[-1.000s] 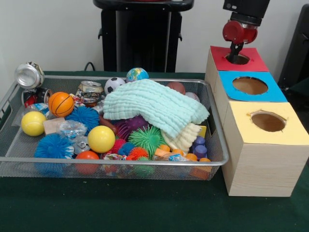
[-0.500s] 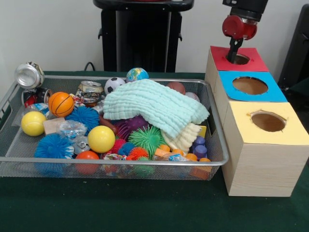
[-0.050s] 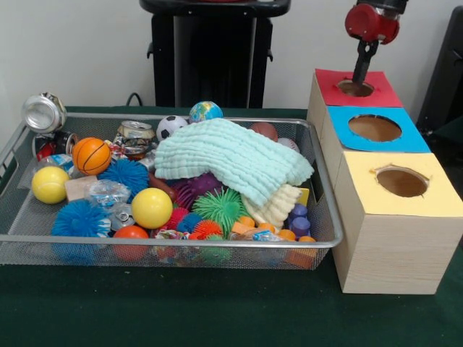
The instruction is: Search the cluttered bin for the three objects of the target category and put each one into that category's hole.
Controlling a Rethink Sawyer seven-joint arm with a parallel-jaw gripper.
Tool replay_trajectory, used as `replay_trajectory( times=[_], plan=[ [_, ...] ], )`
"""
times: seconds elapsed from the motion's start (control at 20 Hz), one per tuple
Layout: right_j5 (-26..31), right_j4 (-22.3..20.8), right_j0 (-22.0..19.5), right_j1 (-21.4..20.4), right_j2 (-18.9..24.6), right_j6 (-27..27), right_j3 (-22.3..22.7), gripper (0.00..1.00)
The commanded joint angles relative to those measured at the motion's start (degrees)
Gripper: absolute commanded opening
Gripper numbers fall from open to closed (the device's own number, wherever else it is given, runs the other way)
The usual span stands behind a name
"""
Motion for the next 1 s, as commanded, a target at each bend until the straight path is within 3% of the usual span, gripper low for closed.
replay_trajectory(
  times=[0.05, 0.4, 0.6, 1.0],
  plan=[
    [7.31, 1.03, -4.24, -2.76, 3.42, 7.86, 1.18, 0.00],
    [11.93, -0.86, -15.83, -10.13, 9.34, -0.14, 5.00, 0.00],
    [12.87, -3.04, -23.62, -10.62, 12.87, -4.16, 5.26, 0.00],
    [14.07, -7.88, -38.89, -15.66, 21.65, -12.15, 8.94, 0.00]
  ],
)
